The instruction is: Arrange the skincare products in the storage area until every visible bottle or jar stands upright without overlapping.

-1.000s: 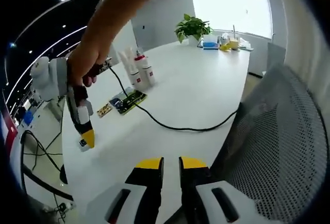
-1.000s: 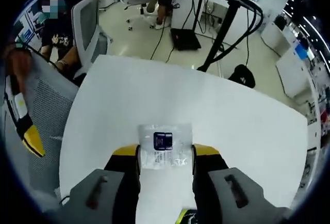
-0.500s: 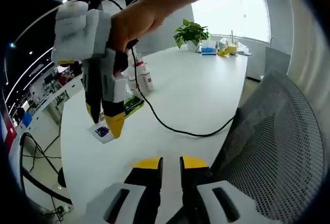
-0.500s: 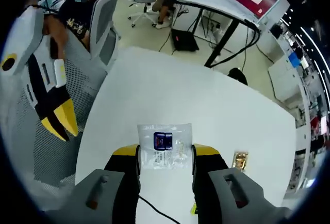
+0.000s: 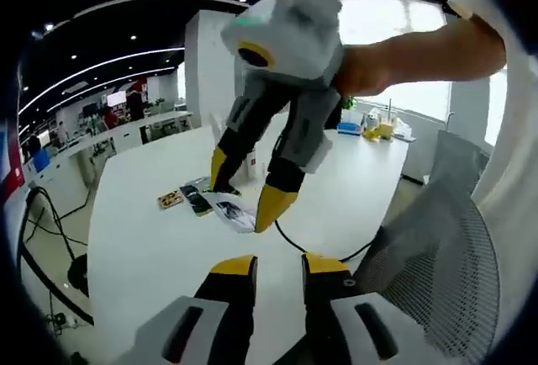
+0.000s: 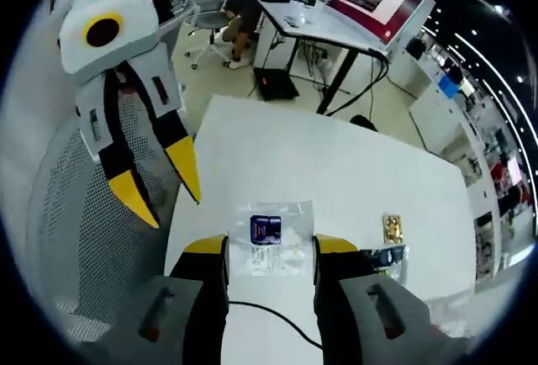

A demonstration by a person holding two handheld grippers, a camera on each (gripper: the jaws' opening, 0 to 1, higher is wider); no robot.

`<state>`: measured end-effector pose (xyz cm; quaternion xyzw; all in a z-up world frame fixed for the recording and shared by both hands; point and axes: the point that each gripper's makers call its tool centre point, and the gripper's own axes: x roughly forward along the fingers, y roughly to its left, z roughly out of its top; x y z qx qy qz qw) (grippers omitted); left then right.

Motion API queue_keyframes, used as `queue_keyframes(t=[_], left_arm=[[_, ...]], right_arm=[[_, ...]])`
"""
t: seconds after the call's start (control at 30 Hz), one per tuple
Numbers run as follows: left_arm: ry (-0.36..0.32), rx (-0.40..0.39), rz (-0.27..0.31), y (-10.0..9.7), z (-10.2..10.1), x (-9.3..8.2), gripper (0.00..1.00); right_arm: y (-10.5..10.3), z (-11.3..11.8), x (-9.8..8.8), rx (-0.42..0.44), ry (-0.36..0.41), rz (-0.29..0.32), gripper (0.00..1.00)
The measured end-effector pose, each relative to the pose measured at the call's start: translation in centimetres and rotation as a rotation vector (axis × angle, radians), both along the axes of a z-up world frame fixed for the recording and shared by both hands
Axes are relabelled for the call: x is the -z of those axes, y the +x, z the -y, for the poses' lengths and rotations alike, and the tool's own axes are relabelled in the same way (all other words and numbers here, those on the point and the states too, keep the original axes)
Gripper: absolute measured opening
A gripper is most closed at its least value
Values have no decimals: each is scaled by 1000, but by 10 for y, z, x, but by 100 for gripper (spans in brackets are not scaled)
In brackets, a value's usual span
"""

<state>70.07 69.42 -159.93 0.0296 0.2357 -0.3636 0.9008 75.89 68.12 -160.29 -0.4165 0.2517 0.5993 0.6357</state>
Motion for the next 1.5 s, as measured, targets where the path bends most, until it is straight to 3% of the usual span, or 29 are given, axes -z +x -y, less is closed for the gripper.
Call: queue_keyframes(t=[0.1, 0.2, 0.37, 0.53, 0.57, 0.8, 1.17, 1.3, 1.5], left_arm=[[-90, -18, -4, 2, 2, -12, 25], [-125, -36, -27, 4, -1, -14, 28], [-220, -82, -104, 8, -3, -17, 28], [-288, -30, -168, 2, 9, -19, 27], [-290, -32, -194, 0, 10, -17, 26], [-264, 0, -213, -5, 16, -12, 24], [-330, -12, -260, -4, 12, -17, 13], [-339, -13, -273, -5, 11, -17, 5], [-350, -17, -288, -5, 9, -18, 2]], right_arm=[[-9, 8, -2, 19, 22, 16, 36], [-20, 11, -4, 23, 45, 47, 36], [-36, 11, -8, 37, 74, 96, 36], [-49, 6, -10, 41, 114, 124, 36], [-50, 5, -10, 41, 116, 126, 36], [-58, -1, -13, 30, 122, 157, 36], [-68, -10, -20, -33, 128, 223, 36], [-68, -13, -22, -34, 136, 229, 36], [-67, -15, -22, -24, 150, 222, 36]])
